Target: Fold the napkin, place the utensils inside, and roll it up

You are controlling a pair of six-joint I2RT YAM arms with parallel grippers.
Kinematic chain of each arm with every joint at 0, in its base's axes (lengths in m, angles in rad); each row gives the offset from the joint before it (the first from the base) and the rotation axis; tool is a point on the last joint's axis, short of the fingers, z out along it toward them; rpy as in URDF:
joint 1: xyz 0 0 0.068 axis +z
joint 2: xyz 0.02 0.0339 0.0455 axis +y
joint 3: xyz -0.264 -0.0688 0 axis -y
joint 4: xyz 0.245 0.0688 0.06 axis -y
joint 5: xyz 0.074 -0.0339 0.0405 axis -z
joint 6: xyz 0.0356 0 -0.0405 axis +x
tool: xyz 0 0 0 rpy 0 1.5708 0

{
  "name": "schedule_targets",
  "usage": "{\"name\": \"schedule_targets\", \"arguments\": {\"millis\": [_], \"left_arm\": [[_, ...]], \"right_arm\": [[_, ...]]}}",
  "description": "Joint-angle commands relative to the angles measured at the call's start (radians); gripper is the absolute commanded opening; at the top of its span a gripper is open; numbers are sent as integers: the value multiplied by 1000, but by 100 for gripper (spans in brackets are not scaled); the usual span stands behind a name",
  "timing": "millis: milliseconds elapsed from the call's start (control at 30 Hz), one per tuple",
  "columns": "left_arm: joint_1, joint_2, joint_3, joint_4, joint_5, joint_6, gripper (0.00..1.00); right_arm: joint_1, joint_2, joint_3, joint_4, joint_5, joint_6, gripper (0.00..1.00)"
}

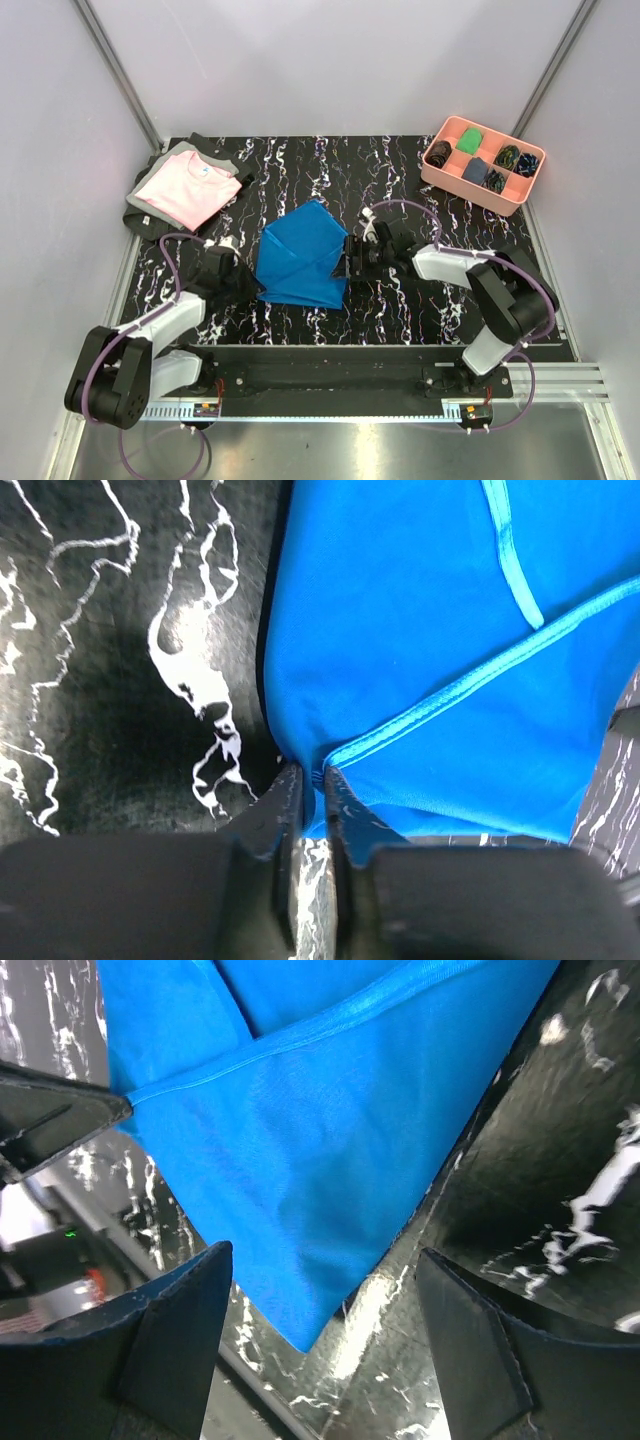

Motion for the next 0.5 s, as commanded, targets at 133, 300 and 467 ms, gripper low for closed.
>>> {"name": "schedule_targets", "arguments": {"millis": [133,300,467], "left_arm": [[2,-45,60,-100,63,36,0],[28,-50,109,-136,129,32,0],[78,-39,155,-180,215,50,0]], "right_arm": [[150,-130,117,-94,256,-279,83],[306,-98,157,-44,434,-439,85],[433,-43,155,73,562,-558,87]]}}
